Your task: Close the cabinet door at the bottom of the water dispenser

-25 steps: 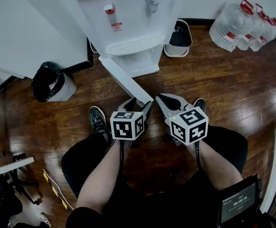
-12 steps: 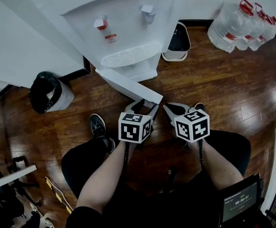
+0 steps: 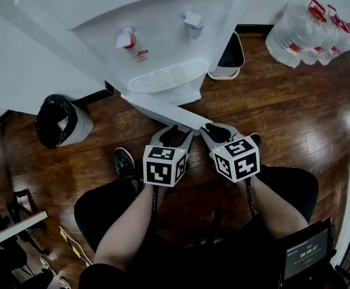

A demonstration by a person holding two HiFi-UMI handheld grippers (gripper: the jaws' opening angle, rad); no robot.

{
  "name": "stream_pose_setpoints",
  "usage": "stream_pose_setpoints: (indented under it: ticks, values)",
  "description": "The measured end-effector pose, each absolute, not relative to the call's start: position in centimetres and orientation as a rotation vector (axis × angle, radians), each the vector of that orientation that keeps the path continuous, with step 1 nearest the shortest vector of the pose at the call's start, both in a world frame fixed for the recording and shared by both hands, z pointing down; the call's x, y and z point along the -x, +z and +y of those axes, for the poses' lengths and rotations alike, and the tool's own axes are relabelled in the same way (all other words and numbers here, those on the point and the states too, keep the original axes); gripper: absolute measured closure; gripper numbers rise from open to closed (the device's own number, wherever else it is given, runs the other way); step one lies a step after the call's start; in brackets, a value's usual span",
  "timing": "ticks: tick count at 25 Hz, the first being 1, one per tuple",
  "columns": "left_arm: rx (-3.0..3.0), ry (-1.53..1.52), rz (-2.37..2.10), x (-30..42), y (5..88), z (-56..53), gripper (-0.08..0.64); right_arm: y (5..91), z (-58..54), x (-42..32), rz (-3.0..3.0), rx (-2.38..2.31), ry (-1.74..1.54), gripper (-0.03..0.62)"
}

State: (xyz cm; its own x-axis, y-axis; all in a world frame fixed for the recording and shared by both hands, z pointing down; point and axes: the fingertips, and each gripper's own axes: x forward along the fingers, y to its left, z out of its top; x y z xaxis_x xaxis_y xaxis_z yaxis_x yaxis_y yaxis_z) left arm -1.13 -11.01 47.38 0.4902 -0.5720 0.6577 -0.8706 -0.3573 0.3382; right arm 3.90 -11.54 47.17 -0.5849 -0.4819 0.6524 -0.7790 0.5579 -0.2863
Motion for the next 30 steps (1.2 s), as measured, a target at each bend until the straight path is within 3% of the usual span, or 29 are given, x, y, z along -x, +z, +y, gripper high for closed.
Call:
stream_pose_setpoints:
  ticks: [8,12,13,24,28,30]
  values:
    - [-2.08,0.516,-1.454,4.5,45.8,-15.2,0.342,47.3,-12.7,-4.0,-2.279,-1.045,0.608,0.476]
    - [-2.001,0.445,-1.528,5.6,46.6,-16.3,0.365,47.1,-13.1,-4.6,-2.269,-1.062,0.616,0.324]
    - [-2.009,0.454,-1.524,5.4,46.6,-16.5,0.365,47.4,-13.4,-5.3,-2.236,-1.086,0.615,0.313]
    - [-1.961,0.502,-1.45,4.5,48.7,-16.7,0.359,52.6,-17.5,-5.4,-2.087,-1.141,0.67,0.267]
    - [-1.993,0.596,-1.511,5.1,49.7,-17.2,0.267,52.7,-18.2,-5.7,-2.08,-1.173,0.675,0.295]
    - [-1.994,0.643,-1.525,5.7,50.8,-17.4,0.265,52.8,-18.6,-5.8,-2.076,-1.175,0.672,0.295]
